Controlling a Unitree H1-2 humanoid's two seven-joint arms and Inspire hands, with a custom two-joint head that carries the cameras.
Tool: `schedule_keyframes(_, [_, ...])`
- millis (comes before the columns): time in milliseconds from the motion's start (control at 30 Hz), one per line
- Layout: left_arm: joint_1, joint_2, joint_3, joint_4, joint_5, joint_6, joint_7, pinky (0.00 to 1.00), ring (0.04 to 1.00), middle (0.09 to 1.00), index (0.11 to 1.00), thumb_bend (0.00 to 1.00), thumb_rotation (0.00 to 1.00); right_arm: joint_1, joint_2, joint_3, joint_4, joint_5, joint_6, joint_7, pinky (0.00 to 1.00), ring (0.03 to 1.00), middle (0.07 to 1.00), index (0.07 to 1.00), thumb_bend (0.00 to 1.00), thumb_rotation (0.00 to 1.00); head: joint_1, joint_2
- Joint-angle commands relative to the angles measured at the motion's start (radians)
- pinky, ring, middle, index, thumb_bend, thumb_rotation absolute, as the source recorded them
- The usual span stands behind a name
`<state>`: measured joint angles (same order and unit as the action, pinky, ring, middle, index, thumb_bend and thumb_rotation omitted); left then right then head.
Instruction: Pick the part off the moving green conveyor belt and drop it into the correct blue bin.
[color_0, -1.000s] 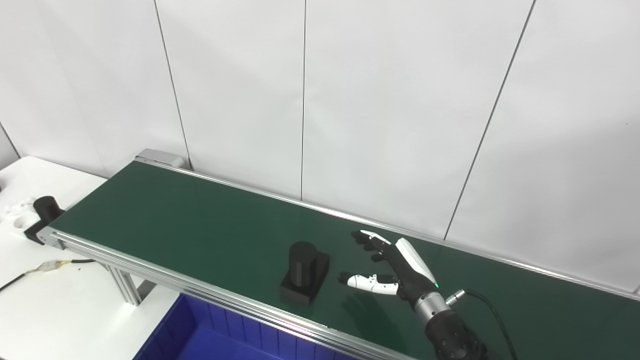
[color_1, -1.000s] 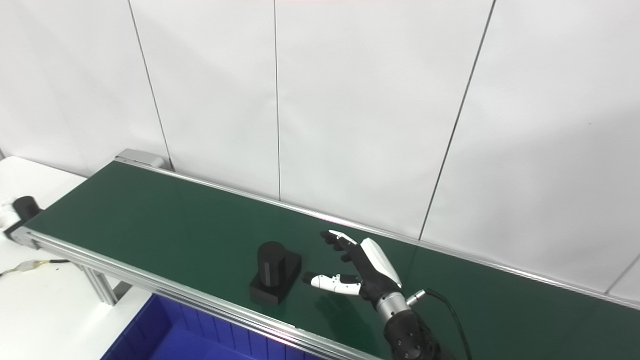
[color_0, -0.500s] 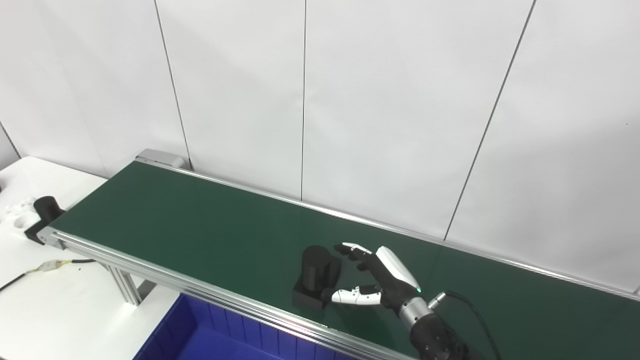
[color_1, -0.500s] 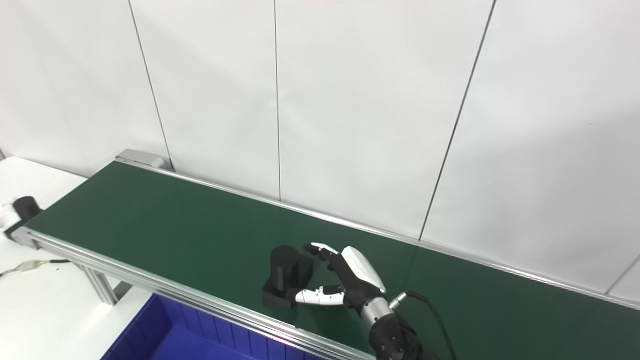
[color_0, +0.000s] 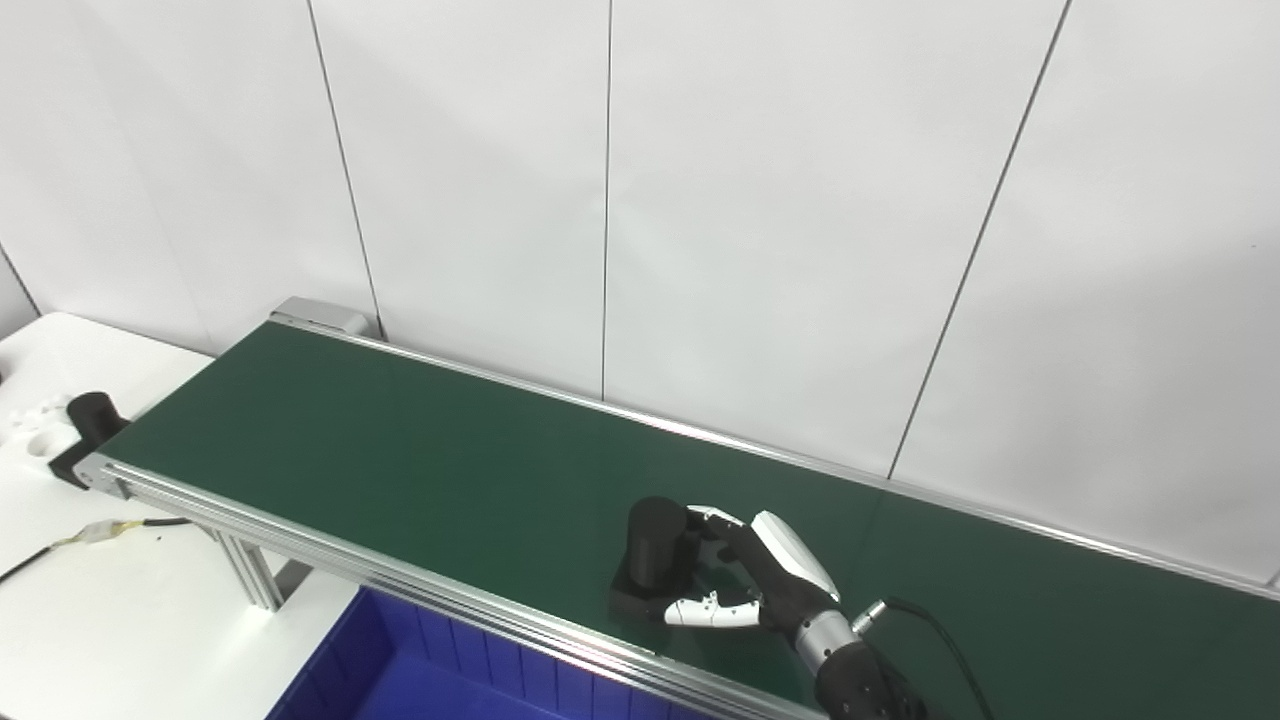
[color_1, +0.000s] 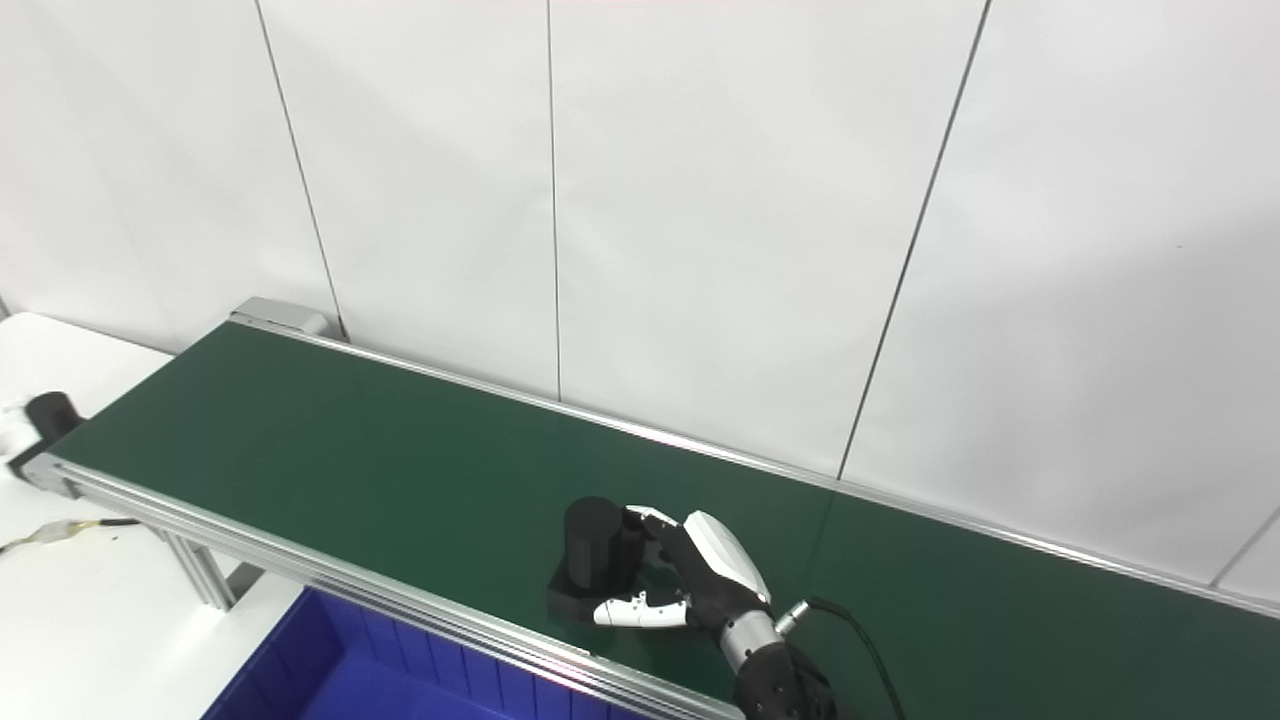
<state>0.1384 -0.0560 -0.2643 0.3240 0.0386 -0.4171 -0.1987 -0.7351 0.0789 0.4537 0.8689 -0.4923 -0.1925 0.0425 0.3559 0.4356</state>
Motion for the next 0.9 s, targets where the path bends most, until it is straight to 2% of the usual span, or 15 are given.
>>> schedule_keyframes(0, [0.004,-0.011,-0.006,-0.038,-0.004,-0.008,0.001,0.72,0.780,0.808,0.802,1.00,0.23,-0.047,0.028,-0.008,0.001,0.012,-0.055,-0.023,0.78,0.863,0.859,0.847,0.75,0.39,0.000,0.001])
schedule_keyframes(300, [0.022,-0.006,-0.010,-0.056,-0.011,-0.014,-0.007,0.73,0.785,0.808,0.799,1.00,0.22,-0.048,0.033,-0.019,0.041,0.012,-0.079,-0.079,0.75,0.832,0.829,0.822,0.73,0.36,-0.004,0.009])
schedule_keyframes(367, [0.027,-0.006,-0.012,-0.061,-0.018,-0.013,-0.011,0.74,0.790,0.810,0.795,1.00,0.21,-0.046,0.035,-0.020,0.046,0.009,-0.092,-0.100,0.72,0.802,0.802,0.797,0.73,0.33,-0.004,0.009])
schedule_keyframes(400, [0.028,-0.005,-0.012,-0.062,-0.016,-0.012,-0.010,0.74,0.791,0.809,0.793,1.00,0.21,-0.045,0.038,-0.023,0.054,0.008,-0.113,-0.124,0.69,0.770,0.774,0.768,0.73,0.29,-0.004,0.010])
schedule_keyframes(467, [0.032,-0.003,-0.014,-0.070,-0.010,-0.005,-0.007,0.75,0.791,0.809,0.792,1.00,0.21,-0.045,0.043,-0.025,0.073,0.002,-0.154,-0.178,0.68,0.751,0.758,0.751,0.73,0.26,-0.004,0.010])
schedule_keyframes(500, [0.034,-0.002,-0.015,-0.074,-0.008,0.000,-0.006,0.75,0.791,0.809,0.793,1.00,0.22,-0.045,0.046,-0.026,0.083,-0.003,-0.172,-0.205,0.63,0.700,0.712,0.708,0.72,0.20,-0.004,0.010])
schedule_keyframes(600, [0.039,-0.001,-0.017,-0.080,-0.006,0.001,-0.005,0.75,0.791,0.809,0.796,1.00,0.23,-0.048,0.056,-0.025,0.107,-0.022,-0.194,-0.283,0.56,0.630,0.650,0.654,0.71,0.14,-0.006,0.011])
schedule_keyframes(633, [0.040,0.000,-0.017,-0.081,-0.006,0.001,-0.005,0.75,0.794,0.812,0.798,1.00,0.23,-0.049,0.059,-0.025,0.113,-0.026,-0.199,-0.302,0.52,0.588,0.554,0.564,0.60,0.06,-0.006,0.011])
schedule_keyframes(667, [0.041,-0.001,-0.017,-0.083,-0.006,0.003,-0.005,0.75,0.794,0.811,0.799,1.00,0.23,-0.050,0.061,-0.024,0.119,-0.030,-0.204,-0.323,0.48,0.543,0.503,0.524,0.55,0.02,-0.007,0.012])
schedule_keyframes(767, [0.045,0.001,-0.018,-0.089,-0.009,0.008,-0.006,0.75,0.794,0.810,0.799,1.00,0.23,-0.052,0.068,-0.024,0.128,-0.041,-0.216,-0.373,0.44,0.498,0.475,0.511,0.53,0.00,-0.009,0.013])
schedule_keyframes(867, [0.045,0.003,-0.018,-0.088,-0.018,0.009,-0.012,0.76,0.800,0.815,0.804,1.00,0.22,-0.052,0.069,-0.029,0.128,-0.038,-0.228,-0.387,0.41,0.462,0.466,0.507,0.52,0.00,-0.009,0.013])
